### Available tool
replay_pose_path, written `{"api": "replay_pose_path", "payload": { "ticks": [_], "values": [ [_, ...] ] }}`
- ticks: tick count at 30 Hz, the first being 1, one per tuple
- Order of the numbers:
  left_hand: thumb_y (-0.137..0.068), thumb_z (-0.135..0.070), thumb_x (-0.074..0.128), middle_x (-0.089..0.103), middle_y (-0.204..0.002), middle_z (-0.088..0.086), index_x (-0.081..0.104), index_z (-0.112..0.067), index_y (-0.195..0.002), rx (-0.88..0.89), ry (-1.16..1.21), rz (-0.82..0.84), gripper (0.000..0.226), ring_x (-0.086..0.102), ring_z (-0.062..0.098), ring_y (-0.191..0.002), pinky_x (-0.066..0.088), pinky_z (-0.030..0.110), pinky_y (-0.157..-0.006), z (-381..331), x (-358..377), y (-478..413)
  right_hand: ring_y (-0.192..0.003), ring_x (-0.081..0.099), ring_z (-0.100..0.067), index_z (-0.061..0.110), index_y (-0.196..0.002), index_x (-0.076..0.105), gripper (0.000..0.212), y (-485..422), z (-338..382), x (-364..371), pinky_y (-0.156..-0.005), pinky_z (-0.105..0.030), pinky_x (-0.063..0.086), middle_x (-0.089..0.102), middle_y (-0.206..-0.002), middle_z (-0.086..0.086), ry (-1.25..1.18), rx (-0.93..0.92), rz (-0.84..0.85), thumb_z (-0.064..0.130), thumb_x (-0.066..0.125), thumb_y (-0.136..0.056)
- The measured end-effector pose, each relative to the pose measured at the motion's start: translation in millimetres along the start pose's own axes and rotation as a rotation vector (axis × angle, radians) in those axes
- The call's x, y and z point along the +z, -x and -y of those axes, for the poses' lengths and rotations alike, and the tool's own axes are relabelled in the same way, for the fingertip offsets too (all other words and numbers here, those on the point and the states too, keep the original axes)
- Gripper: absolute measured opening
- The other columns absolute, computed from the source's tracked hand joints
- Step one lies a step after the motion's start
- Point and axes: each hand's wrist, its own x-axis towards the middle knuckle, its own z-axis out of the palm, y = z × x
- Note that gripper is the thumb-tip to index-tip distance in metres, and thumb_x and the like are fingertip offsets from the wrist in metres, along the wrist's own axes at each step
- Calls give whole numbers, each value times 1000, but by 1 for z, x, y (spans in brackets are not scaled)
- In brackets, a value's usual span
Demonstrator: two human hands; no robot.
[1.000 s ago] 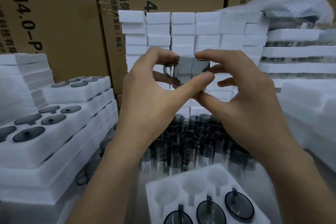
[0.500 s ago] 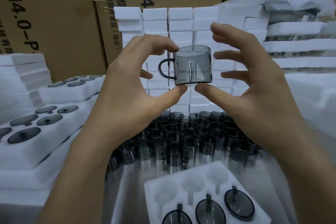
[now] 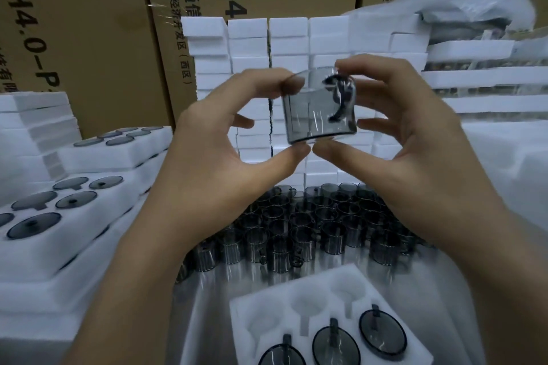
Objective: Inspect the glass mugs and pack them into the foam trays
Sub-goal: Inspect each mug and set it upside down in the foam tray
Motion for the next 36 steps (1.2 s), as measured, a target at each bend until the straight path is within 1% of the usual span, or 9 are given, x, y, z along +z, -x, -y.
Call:
{"api": "replay_pose_path", "payload": {
  "ticks": [5, 11, 15, 17, 20, 25, 29, 32, 36],
  "values": [
    [-86, -15, 82, 58, -127, -8, 67, -27, -139, 61, -157, 1, 56, 56, 4, -125, 43, 16, -97, -4, 3, 0, -135, 56, -6, 39, -146, 51, 64, 1, 3, 0, -101, -28, 51, 61, -136, 23, 130, -67, 7, 28, 83, -92],
    [-87, -19, 85, 57, -135, -8, 59, -25, -147, 92, -94, -45, 66, 57, 13, -132, 52, 25, -94, -12, 3, 1, -127, 61, -6, 36, -134, 60, 48, 1, 5, -7, -97, -31, 54, 66, -130, 23, 199, -63, -37, 35, 83, -92],
    [-86, -44, 84, 56, -146, -18, 57, -41, -146, -95, 112, 119, 66, 60, 9, -135, 57, 34, -96, -5, 5, 1, -118, 66, 1, 38, -126, 63, 43, 3, -3, -7, -101, -32, 55, 68, -125, 27, 175, 26, 9, 39, 80, -87],
    [-87, -52, 80, 61, -145, -18, 60, -47, -139, -235, 231, 218, 56, 67, 9, -128, 61, 41, -97, 0, 11, 1, -116, 66, 3, 39, -125, 63, 44, 3, -7, -5, -100, -30, 53, 69, -123, 29, 172, 62, 68, 38, 81, -85],
    [-93, -41, 80, 73, -129, -8, 65, -42, -133, -387, 358, 255, 43, 77, 19, -110, 61, 53, -99, 12, 21, 3, -116, 63, 7, 42, -125, 62, 48, 4, -16, -2, -98, -26, 52, 68, -120, 32, 219, 111, 190, 38, 85, -82],
    [-71, -49, 91, 71, -117, -20, 63, -49, -133, -523, 315, 415, 68, 78, 14, -103, 60, 52, -101, 30, 30, 7, -116, 61, 6, 56, -124, 57, 56, 7, -30, -3, -100, -34, 54, 66, -123, 29, 300, 304, 550, 44, 88, -79],
    [-72, -41, 92, 68, -123, -22, 57, -49, -139, -524, 222, 609, 76, 75, 6, -106, 61, 46, -99, 42, 38, 13, -100, 67, 1, 56, -112, 66, 35, 11, -34, -6, -93, -41, 58, 71, -109, 24, 374, 431, 784, 51, 85, -83],
    [-81, -24, 90, 68, -133, -14, 55, -41, -144, -555, 272, 762, 74, 73, 7, -113, 59, 44, -104, 47, 50, 18, -83, 71, -4, 47, -94, 76, 9, 12, -35, -6, -85, -42, 60, 76, -89, 19, 406, 528, 879, 53, 78, -88],
    [-89, -23, 87, 64, -134, -10, 51, -34, -152, -533, 144, 891, 74, 72, 5, -110, 61, 39, -101, 49, 80, 25, -68, 77, -6, 19, -79, 79, 28, 19, -44, 4, -64, -25, 52, 79, -72, 8, 432, 739, 974, 39, 73, -98]
  ]
}}
